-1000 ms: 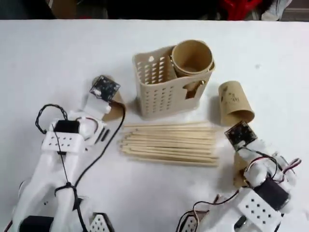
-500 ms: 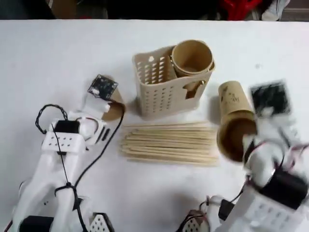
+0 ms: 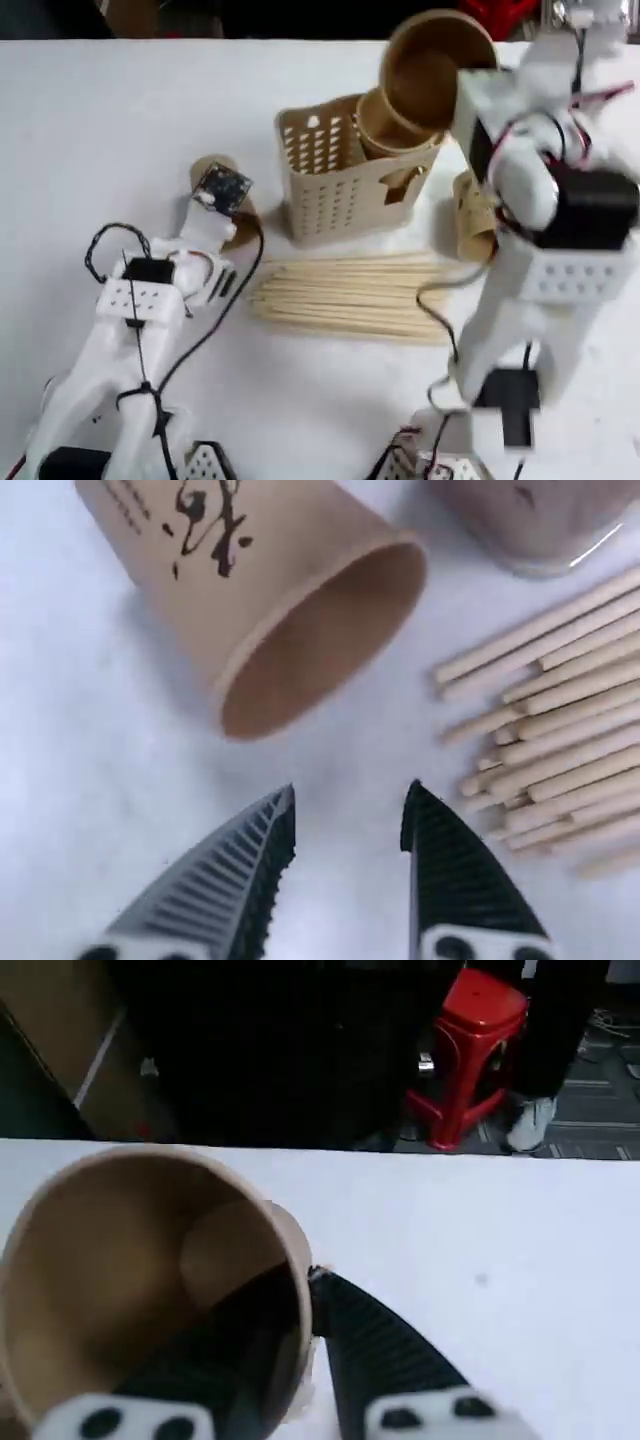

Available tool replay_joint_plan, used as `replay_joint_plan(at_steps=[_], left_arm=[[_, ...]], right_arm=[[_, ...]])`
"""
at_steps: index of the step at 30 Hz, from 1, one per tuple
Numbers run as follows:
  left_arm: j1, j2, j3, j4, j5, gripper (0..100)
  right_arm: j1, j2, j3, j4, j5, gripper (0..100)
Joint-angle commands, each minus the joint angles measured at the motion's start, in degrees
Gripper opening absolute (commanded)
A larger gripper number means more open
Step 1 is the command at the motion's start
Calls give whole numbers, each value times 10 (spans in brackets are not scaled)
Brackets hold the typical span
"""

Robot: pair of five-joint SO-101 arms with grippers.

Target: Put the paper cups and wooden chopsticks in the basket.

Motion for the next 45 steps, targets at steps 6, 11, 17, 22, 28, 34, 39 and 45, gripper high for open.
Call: replay_joint_plan(at_steps=[6, 11, 17, 22, 28, 34, 39, 45], left_arm=[[8, -5, -3, -11, 8, 188], [8, -5, -3, -11, 8, 188], [8, -5, -3, -11, 9, 188], [8, -5, -3, -11, 9, 188], [8, -5, -3, -11, 10, 188], [8, -5, -3, -11, 10, 188], [8, -5, -3, -11, 10, 188], [8, -5, -2, -11, 11, 188]], right_arm=[[-12, 157, -81, 3, -8, 16], [-11, 203, -81, 3, -8, 17], [-10, 235, -81, 3, -5, 18], [-10, 255, -81, 3, -4, 18], [-10, 264, -81, 2, -4, 18], [-10, 265, -80, 3, -4, 18], [-10, 262, -81, 20, -2, 19], [4, 259, -81, 22, 3, 149]])
